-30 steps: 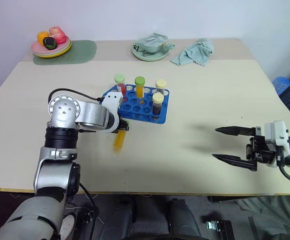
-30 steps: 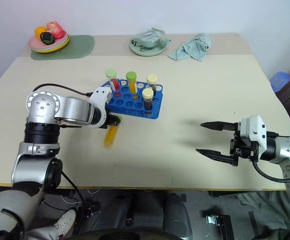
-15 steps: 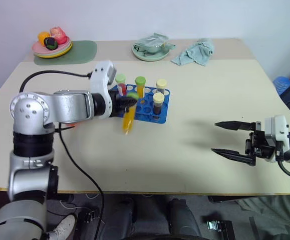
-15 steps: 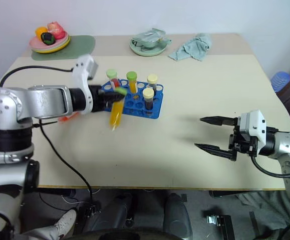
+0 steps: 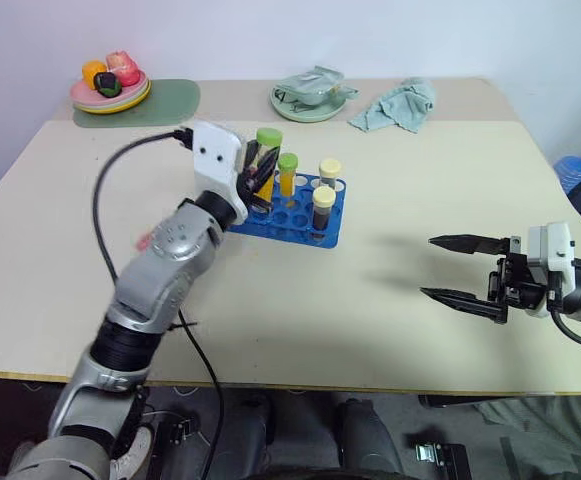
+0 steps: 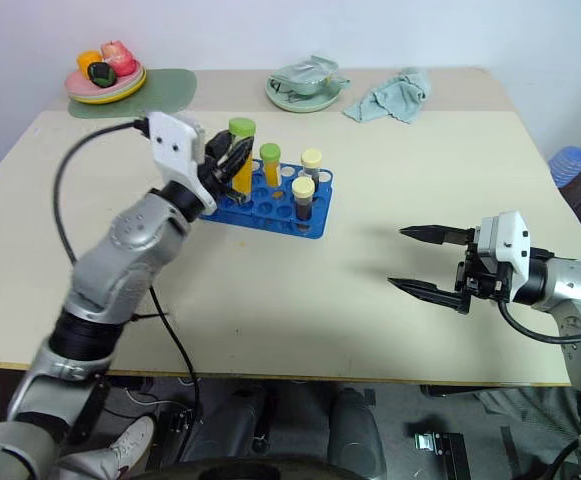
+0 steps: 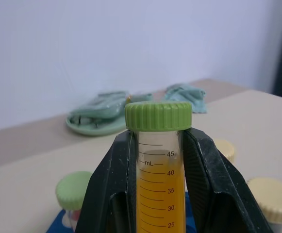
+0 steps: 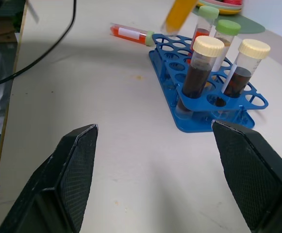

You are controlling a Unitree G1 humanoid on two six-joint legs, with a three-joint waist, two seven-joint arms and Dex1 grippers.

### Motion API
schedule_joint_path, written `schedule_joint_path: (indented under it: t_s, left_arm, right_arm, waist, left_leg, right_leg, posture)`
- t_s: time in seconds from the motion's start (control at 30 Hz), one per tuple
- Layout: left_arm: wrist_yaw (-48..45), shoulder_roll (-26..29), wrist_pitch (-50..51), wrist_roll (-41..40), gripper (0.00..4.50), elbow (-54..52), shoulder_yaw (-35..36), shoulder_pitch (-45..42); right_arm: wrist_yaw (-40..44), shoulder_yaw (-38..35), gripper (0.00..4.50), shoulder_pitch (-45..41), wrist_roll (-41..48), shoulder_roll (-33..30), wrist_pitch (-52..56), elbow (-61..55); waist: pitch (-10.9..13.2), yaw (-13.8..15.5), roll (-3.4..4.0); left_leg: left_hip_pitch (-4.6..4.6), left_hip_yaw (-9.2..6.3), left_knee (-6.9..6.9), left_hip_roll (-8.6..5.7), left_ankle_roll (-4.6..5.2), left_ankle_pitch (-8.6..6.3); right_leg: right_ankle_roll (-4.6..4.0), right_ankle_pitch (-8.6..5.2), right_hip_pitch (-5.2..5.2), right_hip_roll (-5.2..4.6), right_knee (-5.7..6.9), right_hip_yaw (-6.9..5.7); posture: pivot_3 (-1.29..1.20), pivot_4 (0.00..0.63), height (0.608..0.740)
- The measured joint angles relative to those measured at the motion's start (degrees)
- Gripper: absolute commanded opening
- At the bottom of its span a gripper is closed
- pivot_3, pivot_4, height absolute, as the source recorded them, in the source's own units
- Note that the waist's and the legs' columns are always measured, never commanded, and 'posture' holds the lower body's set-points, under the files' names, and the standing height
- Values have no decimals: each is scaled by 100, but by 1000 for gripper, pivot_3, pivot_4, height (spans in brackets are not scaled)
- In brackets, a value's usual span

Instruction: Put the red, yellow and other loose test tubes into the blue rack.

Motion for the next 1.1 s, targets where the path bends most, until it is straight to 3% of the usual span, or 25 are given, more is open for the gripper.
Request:
schedule_joint_path:
  t_s: [0.17,0.4,0.87,1.1]
  left_arm:
    - [-389,-636,-1075,744,758,868,15,97]
    - [-650,-938,-1801,1355,758,1579,94,67]
    - [-947,-1343,-2773,1692,758,2376,380,203]
    - [-1383,-1557,-2784,1331,4180,2454,600,354]
  right_arm:
    - [-59,-4,3833,20,2,-2,55,-30]
    - [-151,-12,3833,71,6,-2,98,-173]
    - [-232,-12,3833,102,26,-1,100,-225]
    - [-231,-12,3833,110,28,-1,97,-225]
  waist:
    - [1,-5,-1]
    - [0,-5,-1]
    - [-1,-4,-1]
    - [0,-5,-1]
  left_leg:
    - [0,1,1,0,7,-4]
    - [0,1,1,0,14,-8]
    - [2,0,3,-1,17,-9]
    - [1,0,5,-1,23,-13]
  right_leg:
    - [2,1,0,0,0,-1]
    - [5,2,0,0,0,-1]
    - [7,4,2,0,0,-1]
    - [8,4,2,0,0,-1]
  posture:
    - [0,150,740]
    - [0,150,740]
    - [0,150,740]
    - [0,150,740]
